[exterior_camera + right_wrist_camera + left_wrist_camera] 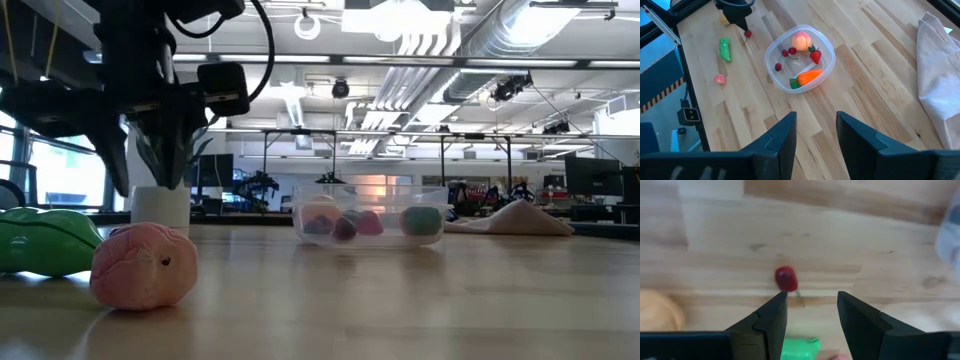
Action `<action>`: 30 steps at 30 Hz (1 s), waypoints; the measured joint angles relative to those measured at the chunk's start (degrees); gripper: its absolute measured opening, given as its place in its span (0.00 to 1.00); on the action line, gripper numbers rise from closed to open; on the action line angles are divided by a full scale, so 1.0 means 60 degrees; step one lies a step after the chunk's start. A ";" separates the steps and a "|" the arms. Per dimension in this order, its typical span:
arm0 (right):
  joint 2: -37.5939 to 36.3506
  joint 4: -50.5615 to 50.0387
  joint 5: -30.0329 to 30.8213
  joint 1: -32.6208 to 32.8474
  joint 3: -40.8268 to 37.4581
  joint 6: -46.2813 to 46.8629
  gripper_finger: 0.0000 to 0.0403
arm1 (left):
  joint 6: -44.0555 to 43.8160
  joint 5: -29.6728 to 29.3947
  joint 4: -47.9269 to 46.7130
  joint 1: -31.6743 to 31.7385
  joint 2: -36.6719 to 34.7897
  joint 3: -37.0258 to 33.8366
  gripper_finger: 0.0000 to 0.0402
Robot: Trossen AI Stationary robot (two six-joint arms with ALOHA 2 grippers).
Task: Pick and placing Produce into tupperware
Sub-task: Put the red cherry into the transparent bin
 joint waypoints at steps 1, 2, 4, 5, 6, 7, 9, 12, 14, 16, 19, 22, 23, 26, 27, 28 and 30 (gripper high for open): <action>0.0000 0.0000 -0.0003 0.0000 0.0003 0.0000 0.32 | -0.0122 0.0073 -0.0029 -0.0018 0.0000 0.0000 0.41; 0.0000 0.0000 -0.0003 0.0000 0.0000 -0.0001 0.32 | -0.0218 0.0154 -0.0058 -0.0068 0.0000 0.0000 0.41; 0.0000 0.0000 0.0000 0.0000 0.0003 -0.0002 0.32 | -0.0456 0.0220 -0.0143 -0.0065 0.0004 0.0000 0.41; 0.0000 0.0000 -0.0002 0.0000 0.0003 -0.0002 0.32 | -0.0565 0.0223 -0.0168 -0.0094 0.0007 0.0000 0.41; 0.0000 0.0000 -0.0001 0.0000 0.0002 -0.0001 0.32 | -0.0652 0.0220 -0.0157 -0.0128 0.0045 0.0000 0.41; 0.0000 0.0000 -0.0001 0.0000 0.0002 -0.0004 0.32 | -0.0680 0.0205 -0.0144 -0.0164 0.0101 0.0004 0.41; 0.0000 0.0000 0.0000 0.0000 0.0003 0.0000 0.32 | -0.0656 0.0219 -0.0189 -0.0186 0.0211 0.0000 0.41; 0.0000 0.0000 0.0000 0.0000 -0.0001 -0.0004 0.32 | -0.0514 0.0565 -0.0215 -0.0255 0.0485 0.0004 0.41; -0.0004 0.0000 -0.0002 0.0000 0.0002 -0.0001 0.32 | -0.0575 0.0682 -0.0223 -0.0255 0.0669 0.0004 0.41; 0.0000 -0.0004 0.0000 0.0000 -0.0001 0.0000 0.32 | -0.0666 0.0722 -0.0159 -0.0232 0.0763 0.0003 0.41; 0.0000 -0.0001 0.0000 0.0000 -0.0001 -0.0003 0.32 | -0.0671 0.0710 0.0099 -0.0226 0.0976 0.0004 0.41; 0.0000 -0.0001 -0.0001 0.0000 -0.0001 0.0000 0.32 | -0.0671 0.0527 0.0342 -0.0226 0.1116 0.0007 0.41; 0.0000 -0.0002 -0.0001 0.0000 0.0001 0.0000 0.32 | -0.0671 0.0499 0.0344 -0.0226 0.1155 0.0007 0.41; 0.0000 -0.0002 -0.0002 0.0000 0.0001 -0.0003 0.32 | -0.0674 0.0461 0.0184 -0.0226 0.1215 0.0006 0.41; 0.0000 0.0000 -0.0001 0.0000 0.0002 -0.0003 0.32 | -0.0671 0.0441 0.0134 -0.0226 0.1257 0.0007 0.41; 0.0000 -0.0004 -0.0004 0.0000 -0.0001 -0.0003 0.32 | -0.0673 0.0432 -0.0019 -0.0226 0.1268 -0.0002 0.41; -0.0002 0.0000 -0.0002 0.0000 0.0001 -0.0002 0.32 | -0.0671 0.0435 0.0008 -0.0226 0.1305 -0.0002 0.41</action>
